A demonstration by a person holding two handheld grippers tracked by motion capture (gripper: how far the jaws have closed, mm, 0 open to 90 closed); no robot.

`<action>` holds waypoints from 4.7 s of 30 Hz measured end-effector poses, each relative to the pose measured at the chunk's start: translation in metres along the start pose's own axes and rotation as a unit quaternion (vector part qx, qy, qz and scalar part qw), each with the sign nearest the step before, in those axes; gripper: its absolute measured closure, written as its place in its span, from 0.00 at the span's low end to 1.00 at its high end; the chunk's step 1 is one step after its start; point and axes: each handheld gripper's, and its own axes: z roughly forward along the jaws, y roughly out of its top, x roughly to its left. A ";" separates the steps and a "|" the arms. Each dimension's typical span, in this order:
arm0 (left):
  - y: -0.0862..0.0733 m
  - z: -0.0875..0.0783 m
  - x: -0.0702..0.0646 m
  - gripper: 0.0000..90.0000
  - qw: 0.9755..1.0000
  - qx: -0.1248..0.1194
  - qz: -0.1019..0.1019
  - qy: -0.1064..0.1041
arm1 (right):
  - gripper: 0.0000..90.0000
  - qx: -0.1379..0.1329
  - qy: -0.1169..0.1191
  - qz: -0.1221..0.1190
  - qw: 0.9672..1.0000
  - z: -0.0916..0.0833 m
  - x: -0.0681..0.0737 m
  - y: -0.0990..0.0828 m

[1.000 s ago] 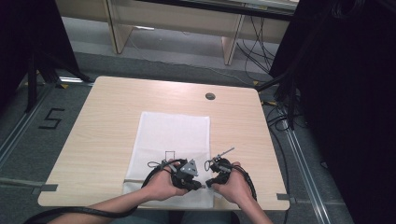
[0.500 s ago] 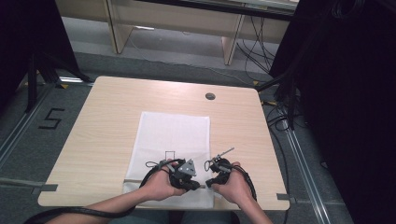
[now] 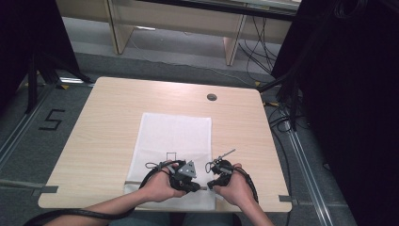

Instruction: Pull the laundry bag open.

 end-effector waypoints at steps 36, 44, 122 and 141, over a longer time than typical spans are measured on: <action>-0.004 -0.011 0.001 0.97 1.000 0.005 0.005 -0.002 | 1.00 0.000 -0.004 0.000 1.000 0.000 0.001 0.000; -0.003 -0.011 0.000 0.97 1.000 0.008 0.004 -0.001 | 1.00 -0.001 -0.004 0.000 1.000 0.000 0.001 -0.001; -0.015 -0.039 0.003 0.97 1.000 -0.007 0.003 0.003 | 1.00 -0.004 -0.005 0.003 1.000 0.000 0.002 -0.001; -0.022 -0.047 0.003 0.97 1.000 -0.012 -0.009 0.005 | 1.00 -0.006 -0.007 -0.003 1.000 0.001 0.002 -0.001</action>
